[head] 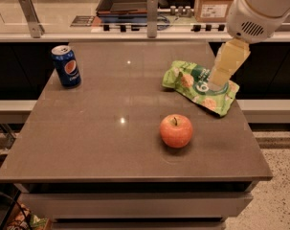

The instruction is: Move green rice chip bag near pepsi can

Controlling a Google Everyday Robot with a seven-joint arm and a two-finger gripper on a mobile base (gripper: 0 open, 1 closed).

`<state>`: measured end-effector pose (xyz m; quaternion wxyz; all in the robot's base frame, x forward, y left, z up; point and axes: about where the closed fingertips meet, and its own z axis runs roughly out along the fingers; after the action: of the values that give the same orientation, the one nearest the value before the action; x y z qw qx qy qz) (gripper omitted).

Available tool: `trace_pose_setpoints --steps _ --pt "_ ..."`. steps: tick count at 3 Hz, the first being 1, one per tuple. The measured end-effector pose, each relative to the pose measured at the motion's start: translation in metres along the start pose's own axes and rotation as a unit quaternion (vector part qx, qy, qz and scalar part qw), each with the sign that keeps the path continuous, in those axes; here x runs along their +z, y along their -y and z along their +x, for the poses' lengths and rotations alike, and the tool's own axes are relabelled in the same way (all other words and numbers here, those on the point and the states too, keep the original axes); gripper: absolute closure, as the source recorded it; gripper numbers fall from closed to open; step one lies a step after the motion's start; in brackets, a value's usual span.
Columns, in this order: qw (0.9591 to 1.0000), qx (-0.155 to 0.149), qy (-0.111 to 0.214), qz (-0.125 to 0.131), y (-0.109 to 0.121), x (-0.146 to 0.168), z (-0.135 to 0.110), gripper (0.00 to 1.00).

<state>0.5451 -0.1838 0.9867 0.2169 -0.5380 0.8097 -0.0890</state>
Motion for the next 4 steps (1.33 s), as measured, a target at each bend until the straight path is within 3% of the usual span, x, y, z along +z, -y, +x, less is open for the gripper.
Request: trace_pose_setpoints --steps 1,2,4 --pt "0.9999 0.011 0.0 -0.011 0.012 0.022 -0.001 0.0" --pt "0.9999 0.011 -0.003 -0.012 0.012 0.023 -0.002 0.0" --pt "0.9973 0.054 -0.031 -0.04 0.033 0.086 0.003 0.0"
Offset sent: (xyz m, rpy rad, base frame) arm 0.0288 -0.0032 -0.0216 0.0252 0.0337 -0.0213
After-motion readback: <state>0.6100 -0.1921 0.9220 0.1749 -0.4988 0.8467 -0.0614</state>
